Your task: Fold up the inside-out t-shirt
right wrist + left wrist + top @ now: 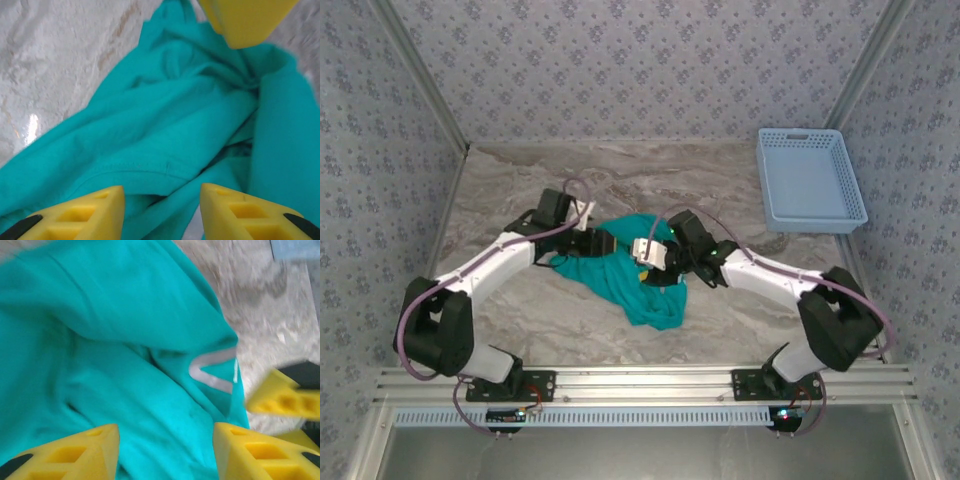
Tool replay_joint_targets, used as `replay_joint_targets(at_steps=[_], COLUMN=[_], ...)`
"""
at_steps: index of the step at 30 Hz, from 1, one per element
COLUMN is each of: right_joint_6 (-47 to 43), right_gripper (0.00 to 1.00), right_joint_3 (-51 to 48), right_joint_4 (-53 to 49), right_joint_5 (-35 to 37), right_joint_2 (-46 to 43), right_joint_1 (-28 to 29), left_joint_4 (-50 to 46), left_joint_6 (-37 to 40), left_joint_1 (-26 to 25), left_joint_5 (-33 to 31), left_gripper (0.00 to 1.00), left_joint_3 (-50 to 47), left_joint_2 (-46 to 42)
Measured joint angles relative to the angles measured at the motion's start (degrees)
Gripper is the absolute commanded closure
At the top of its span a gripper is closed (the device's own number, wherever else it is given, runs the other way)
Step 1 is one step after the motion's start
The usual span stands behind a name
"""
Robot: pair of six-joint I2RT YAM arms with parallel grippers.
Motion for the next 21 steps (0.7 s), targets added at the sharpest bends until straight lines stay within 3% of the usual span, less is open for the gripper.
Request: replay_joint_targets(at_steps=[6,8,10,12,19,20,21], right_joint_6=[-0.9,-1.0,-1.4,-1.2,-4.6,-5.1,-5.4], right_gripper=[0.56,0.71,0.93,1.00,0.99,0.90,0.73], right_joint_3=[-1.4,-1.9,-1.9,-1.9,2.0,3.2,4.5], right_joint_4=[3.7,6.3,9.0,11.0,11.3,11.0,11.0], right_joint_5=[2.3,2.6,2.3,1.3,-7.0,-8.1,-9.2], right_joint_2=[5.5,6.7,8.0,8.2,3.8,3.5,3.5], right_joint_1=[1.0,1.2,1.4,1.5,8.4,9.5,10.6], left_joint_4=[0.0,0.1,0.3,0.5,1.4,1.9,2.4], left_joint_6=[-1.2,-1.6,-1.8,-2.1,-5.2,-5.4,-5.6], left_joint_1=[-2.3,-2.1,-2.1,-1.7,4.6,5.5,6.3], left_joint_5=[0.6,0.7,0.8,1.0,1.0,1.0,1.0], left_gripper=[0.48,0.48,0.48,0.48,0.44,0.43,0.43], left_joint_3=[-2.3,-3.2,-4.3,-5.7,-10.5,-10.7,-11.0], left_joint_2=[1.0,1.0,1.0,0.9,-6.4,-7.4,-8.1])
